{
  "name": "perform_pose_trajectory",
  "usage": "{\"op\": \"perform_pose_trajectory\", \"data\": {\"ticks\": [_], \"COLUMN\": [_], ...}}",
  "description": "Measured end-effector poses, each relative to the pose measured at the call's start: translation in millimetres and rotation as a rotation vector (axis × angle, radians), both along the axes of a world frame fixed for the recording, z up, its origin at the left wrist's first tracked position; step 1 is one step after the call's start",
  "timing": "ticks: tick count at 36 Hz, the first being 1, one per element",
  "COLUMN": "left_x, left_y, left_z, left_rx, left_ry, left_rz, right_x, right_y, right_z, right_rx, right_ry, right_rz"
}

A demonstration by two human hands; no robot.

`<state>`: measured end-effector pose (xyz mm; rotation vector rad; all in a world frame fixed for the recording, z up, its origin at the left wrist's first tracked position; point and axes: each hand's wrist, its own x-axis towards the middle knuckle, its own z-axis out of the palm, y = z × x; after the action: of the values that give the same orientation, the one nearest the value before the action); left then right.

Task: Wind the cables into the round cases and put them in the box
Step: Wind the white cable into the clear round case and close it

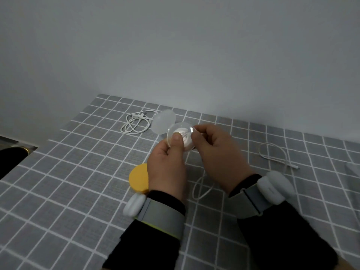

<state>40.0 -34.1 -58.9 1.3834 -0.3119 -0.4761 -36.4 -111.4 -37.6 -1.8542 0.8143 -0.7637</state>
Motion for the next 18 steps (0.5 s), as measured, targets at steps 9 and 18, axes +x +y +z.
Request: {"op": "perform_pose_trajectory", "data": {"ticks": [9,18], "left_x": [-2.5,-5.1], "left_y": [1.4,-0.5], "left_z": [4.6,7.0], "left_rx": [-0.012,0.052], "left_ry": [0.014,-0.027], "left_rz": [-0.008,-0.135], "right_x": [2.9,-13.4], "right_y": [10.7,-15.8], "right_z": [-0.9,12.6], "right_rx": [0.104,-0.07], "right_ry": [-0.101,0.021], "right_rz": [-0.006,0.025]}}
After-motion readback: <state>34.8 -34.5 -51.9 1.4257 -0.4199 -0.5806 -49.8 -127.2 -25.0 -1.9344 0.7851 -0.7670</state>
